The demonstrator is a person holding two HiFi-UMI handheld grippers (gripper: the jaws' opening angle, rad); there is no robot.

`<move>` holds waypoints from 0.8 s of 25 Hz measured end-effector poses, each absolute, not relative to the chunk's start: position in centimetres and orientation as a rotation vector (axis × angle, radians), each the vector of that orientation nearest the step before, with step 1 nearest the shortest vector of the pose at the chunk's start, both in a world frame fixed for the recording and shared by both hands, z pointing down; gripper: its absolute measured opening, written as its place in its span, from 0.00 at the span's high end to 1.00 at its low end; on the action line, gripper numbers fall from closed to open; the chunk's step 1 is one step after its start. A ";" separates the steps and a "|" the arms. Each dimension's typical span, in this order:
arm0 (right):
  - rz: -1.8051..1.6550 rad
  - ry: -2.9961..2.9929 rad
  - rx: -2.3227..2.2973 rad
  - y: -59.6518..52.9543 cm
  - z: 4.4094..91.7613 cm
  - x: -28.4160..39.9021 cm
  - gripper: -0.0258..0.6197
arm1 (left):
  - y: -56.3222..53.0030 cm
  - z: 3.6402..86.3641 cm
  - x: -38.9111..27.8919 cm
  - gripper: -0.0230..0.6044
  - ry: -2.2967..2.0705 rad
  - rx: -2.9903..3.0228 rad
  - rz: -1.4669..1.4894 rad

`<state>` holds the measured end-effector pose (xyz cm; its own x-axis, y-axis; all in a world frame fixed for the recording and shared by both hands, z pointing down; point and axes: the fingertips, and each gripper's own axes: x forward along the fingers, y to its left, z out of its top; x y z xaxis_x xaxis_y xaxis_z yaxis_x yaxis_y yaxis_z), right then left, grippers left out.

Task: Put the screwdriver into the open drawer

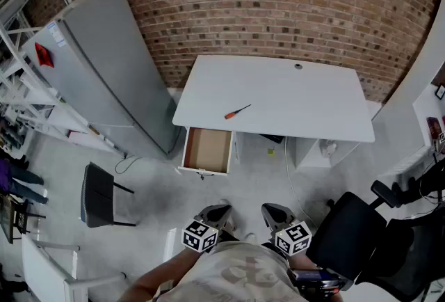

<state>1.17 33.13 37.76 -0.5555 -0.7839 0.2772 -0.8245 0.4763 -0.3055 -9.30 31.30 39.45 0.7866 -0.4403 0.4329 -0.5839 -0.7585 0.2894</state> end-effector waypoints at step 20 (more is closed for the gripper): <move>0.650 -2.625 1.505 32.6 37.7 5.0 0.92 | 31.1 38.2 -5.3 0.93 -0.729 2.628 0.487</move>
